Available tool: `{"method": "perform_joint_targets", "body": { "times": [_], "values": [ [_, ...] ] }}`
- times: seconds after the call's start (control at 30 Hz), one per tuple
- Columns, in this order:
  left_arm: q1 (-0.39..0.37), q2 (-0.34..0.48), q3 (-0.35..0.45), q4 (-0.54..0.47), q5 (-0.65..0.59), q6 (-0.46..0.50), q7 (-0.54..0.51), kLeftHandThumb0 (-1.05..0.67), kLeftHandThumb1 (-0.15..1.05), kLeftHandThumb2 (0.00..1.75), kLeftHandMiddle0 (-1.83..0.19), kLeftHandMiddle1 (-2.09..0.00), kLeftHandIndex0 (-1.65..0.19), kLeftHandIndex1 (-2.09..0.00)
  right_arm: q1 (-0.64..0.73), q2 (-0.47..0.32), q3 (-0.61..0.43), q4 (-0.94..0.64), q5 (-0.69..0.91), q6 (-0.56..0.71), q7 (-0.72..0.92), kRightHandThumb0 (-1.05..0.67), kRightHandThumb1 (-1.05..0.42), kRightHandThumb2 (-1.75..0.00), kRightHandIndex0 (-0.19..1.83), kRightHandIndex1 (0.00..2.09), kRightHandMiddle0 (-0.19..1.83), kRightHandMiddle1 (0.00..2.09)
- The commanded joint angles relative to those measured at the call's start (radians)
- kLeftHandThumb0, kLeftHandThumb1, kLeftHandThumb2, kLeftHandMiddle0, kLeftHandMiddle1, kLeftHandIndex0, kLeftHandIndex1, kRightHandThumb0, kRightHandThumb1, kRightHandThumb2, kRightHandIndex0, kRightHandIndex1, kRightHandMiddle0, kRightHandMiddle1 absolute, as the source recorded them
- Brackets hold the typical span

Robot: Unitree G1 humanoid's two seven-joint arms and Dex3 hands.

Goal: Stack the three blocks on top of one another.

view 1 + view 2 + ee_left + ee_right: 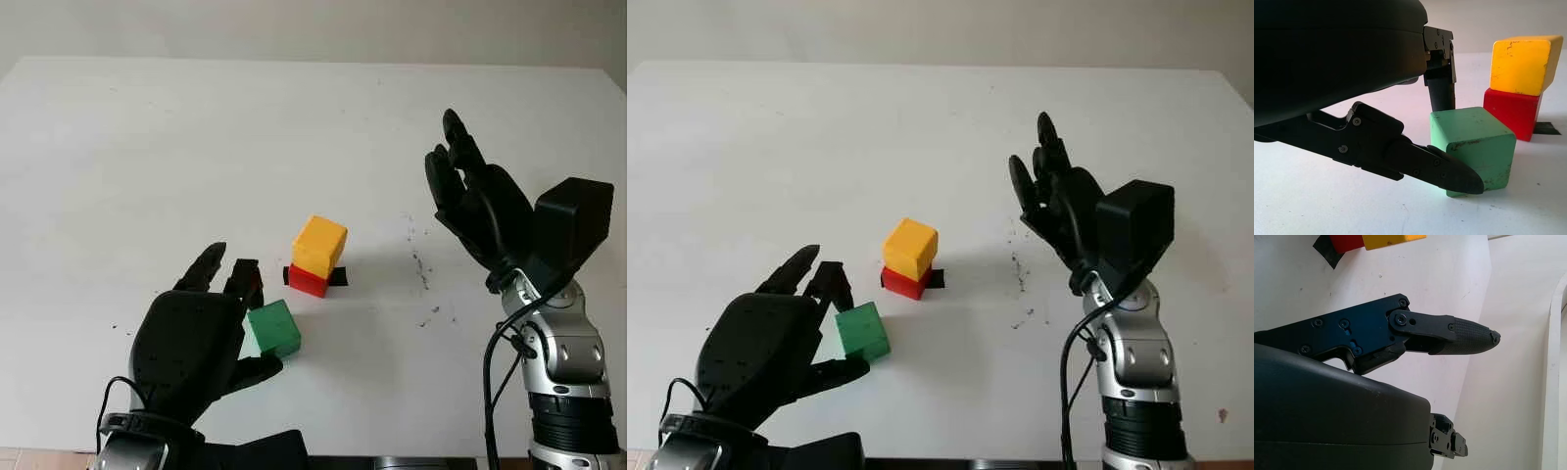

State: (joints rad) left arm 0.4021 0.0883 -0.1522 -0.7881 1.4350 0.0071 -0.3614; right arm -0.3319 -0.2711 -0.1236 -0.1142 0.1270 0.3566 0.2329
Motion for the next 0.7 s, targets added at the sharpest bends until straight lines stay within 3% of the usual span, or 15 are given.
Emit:
{"method": "perform_joint_targets", "body": {
  "times": [0.0, 0.07, 0.17, 0.67],
  "values": [
    [0.013, 0.01, -0.003, 0.002, -0.012, -0.003, 0.021, -0.46, 1.04, 0.06, -0.22, -0.06, -0.06, -1.55, 0.008, -0.011, -0.009, -0.023, 0.003, 0.009, -0.004, -0.69, -1.05, -0.52, -0.19, 0.0, -0.19, 0.05],
    [0.018, 0.012, -0.003, 0.007, -0.032, -0.002, 0.05, -0.37, 1.02, 0.05, -0.25, -0.06, -0.1, -1.34, 0.007, -0.014, -0.007, -0.022, 0.0, 0.012, -0.004, -0.7, -1.05, -0.51, -0.19, 0.0, -0.19, 0.05],
    [0.022, 0.017, -0.003, 0.014, -0.059, 0.0, 0.083, -0.31, 0.98, 0.04, -0.27, -0.07, -0.14, -1.25, 0.007, -0.009, -0.008, -0.026, -0.001, 0.019, -0.014, -0.69, -1.05, -0.5, -0.19, 0.0, -0.18, 0.05],
    [0.028, 0.033, 0.013, -0.009, -0.187, 0.012, 0.084, -0.27, 0.97, 0.05, -0.33, -0.08, -0.1, -1.42, 0.013, -0.023, -0.003, -0.023, -0.007, 0.002, 0.003, -0.65, -1.05, -0.48, -0.19, 0.0, -0.19, 0.05]
  ]
}}
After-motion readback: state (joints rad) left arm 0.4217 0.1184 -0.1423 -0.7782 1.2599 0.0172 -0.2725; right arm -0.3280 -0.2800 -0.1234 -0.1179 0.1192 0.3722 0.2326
